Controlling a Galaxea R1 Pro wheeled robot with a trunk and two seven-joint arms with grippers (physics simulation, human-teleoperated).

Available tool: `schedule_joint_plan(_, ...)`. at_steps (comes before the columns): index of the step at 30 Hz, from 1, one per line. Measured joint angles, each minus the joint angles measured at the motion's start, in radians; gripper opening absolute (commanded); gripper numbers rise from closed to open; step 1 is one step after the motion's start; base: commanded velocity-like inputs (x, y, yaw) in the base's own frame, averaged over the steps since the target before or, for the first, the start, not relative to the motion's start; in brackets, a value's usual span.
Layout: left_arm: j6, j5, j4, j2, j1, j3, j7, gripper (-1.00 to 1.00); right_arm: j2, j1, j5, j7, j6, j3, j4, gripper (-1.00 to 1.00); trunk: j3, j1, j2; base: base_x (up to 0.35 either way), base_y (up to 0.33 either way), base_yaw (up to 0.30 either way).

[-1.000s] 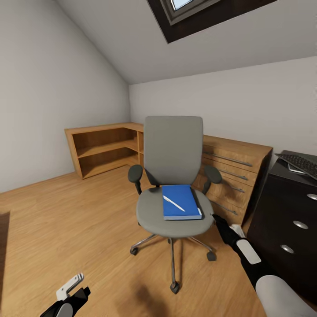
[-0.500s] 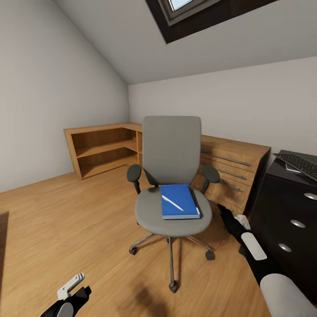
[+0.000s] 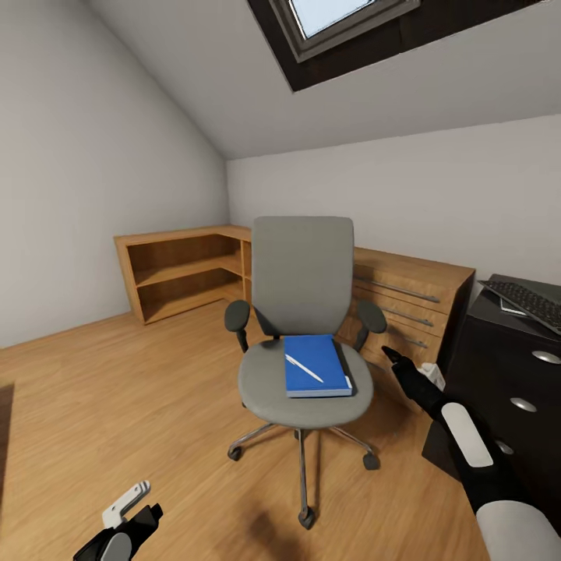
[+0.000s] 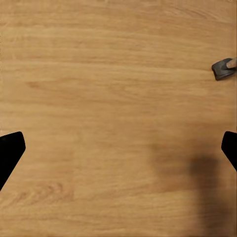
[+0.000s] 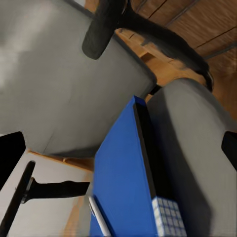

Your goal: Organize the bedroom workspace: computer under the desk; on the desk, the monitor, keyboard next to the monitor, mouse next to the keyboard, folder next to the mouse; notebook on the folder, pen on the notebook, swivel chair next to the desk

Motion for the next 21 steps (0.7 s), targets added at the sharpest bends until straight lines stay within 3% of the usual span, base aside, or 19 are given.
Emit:
schedule_joint_plan(8, 0.0, -0.006, 0.0, -0.014, -0.001, -0.001, 0.006, 1.0, -0.031, 0.009, 0.017, 0.0, 0.043, 0.005, -0.07, 1.0, 0.025, -0.031, 0.056, 0.0, 0.0, 0.0)
schedule_joint_plan(21, -0.001, 0.0, 0.007, -0.017, -0.002, -0.001, -0.003, 1.0, -0.036, 0.03, 0.031, 0.002, 0.052, 0.009, -0.185, 1.0, 0.066, -0.081, 0.147, 0.0, 0.0, 0.0)
